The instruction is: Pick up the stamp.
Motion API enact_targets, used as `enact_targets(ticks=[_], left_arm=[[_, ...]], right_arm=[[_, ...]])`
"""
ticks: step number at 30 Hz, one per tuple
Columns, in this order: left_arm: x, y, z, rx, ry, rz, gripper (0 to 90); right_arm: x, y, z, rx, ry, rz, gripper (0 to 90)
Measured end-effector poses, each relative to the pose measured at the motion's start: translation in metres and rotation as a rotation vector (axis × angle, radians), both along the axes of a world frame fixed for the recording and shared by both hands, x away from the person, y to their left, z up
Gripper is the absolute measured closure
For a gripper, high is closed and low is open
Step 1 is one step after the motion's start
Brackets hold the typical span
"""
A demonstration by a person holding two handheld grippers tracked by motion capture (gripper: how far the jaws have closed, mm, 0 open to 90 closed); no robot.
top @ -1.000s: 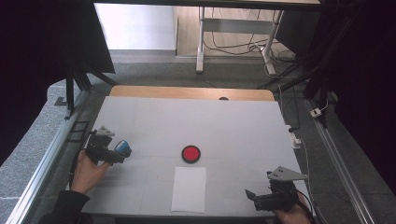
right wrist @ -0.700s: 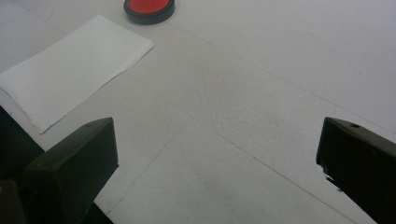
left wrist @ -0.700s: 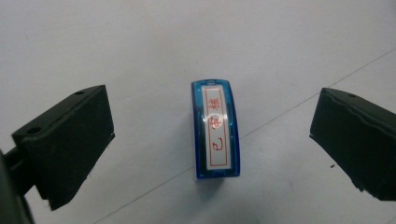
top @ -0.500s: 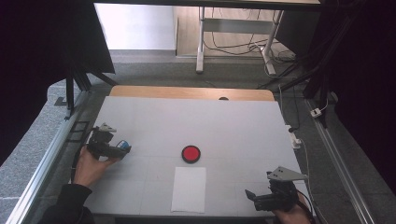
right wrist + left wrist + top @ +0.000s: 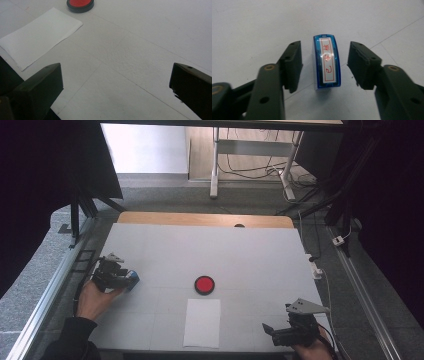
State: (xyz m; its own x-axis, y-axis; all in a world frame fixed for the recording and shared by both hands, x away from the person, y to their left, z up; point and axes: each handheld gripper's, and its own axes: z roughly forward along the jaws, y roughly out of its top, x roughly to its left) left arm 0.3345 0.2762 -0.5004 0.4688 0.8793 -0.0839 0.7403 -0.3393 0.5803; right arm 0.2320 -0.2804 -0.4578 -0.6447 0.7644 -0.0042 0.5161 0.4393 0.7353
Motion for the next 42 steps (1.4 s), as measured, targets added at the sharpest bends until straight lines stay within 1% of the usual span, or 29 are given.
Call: enact_targets(ticks=[1, 2, 4, 5, 7, 8, 11, 13, 15, 20, 22, 24, 25, 27, 29, 32, 39, 42], left_arm=[[0.0, 0.0, 0.0, 0.003, 0.002, 0.001, 48.9], [0.0, 0.0, 0.0, 0.0, 0.002, 0.0, 53.2], [0.0, 0.0, 0.0, -0.001, 0.002, 0.0, 54.0], [0.0, 0.0, 0.0, -0.006, 0.003, -0.005, 58.3], [0.0, 0.0, 0.0, -0.002, 0.004, -0.004, 59.3], [0.0, -0.001, 0.0, 0.003, 0.004, -0.005, 59.3], [0.0, -0.002, -0.001, 0.021, 0.004, -0.002, 67.9], [0.0, -0.002, 0.0, 0.028, 0.001, -0.003, 69.4], [0.0, -0.002, 0.0, 0.036, -0.003, -0.007, 69.8], [0.0, -0.002, 0.0, 0.031, -0.003, -0.007, 70.2], [-0.001, -0.001, 0.0, 0.016, -0.002, 0.003, 70.2], [-0.001, -0.001, 0.001, 0.016, -0.009, 0.003, 70.2], [-0.001, -0.001, 0.001, 0.015, -0.011, 0.016, 70.2], [-0.001, 0.001, 0.002, -0.014, -0.009, 0.029, 70.2], [-0.002, 0.002, 0.004, -0.032, -0.009, 0.041, 70.1], [-0.004, 0.003, 0.007, -0.037, -0.016, 0.052, 70.1], [-0.007, 0.0, 0.014, -0.045, -0.017, 0.049, 70.2], [-0.011, -0.002, 0.021, -0.055, -0.043, 0.039, 70.2]], right_arm=[[0.0, 0.0, 0.0, -0.001, 0.0, 0.001, 0.0], [0.0, 0.0, 0.0, -0.001, 0.0, 0.001, 0.0], [0.0, 0.0, 0.0, -0.001, 0.0, 0.001, 0.0], [0.0, 0.0, 0.0, -0.001, 0.0, 0.001, 0.0], [0.0, 0.0, 0.0, -0.001, 0.0, 0.001, 0.0], [0.0, 0.0, 0.0, -0.001, 0.0, 0.001, 0.0], [0.0, 0.0, 0.0, -0.002, 0.0, 0.002, 0.0], [0.0, 0.0, 0.0, -0.002, 0.0, 0.002, 0.0], [0.0, 0.0, 0.0, -0.002, 0.0, 0.002, 0.0], [0.0, 0.0, 0.0, -0.003, 0.0, 0.003, 0.0], [0.0, 0.0, 0.0, -0.003, 0.0, 0.003, 0.0], [0.0, 0.0, 0.0, -0.003, -0.001, 0.003, 0.0], [0.0, 0.001, 0.0, -0.002, -0.001, 0.002, 0.0], [0.0, 0.001, 0.0, -0.002, -0.001, 0.002, 0.0], [0.0, 0.001, 0.0, -0.002, -0.001, 0.003, 0.0], [0.0, 0.0, 0.0, -0.001, -0.003, 0.005, 0.0], [0.0, 0.0, 0.0, 0.0, -0.003, 0.005, 0.0], [0.0, 0.0, 0.0, 0.0, -0.003, 0.005, 0.0]])
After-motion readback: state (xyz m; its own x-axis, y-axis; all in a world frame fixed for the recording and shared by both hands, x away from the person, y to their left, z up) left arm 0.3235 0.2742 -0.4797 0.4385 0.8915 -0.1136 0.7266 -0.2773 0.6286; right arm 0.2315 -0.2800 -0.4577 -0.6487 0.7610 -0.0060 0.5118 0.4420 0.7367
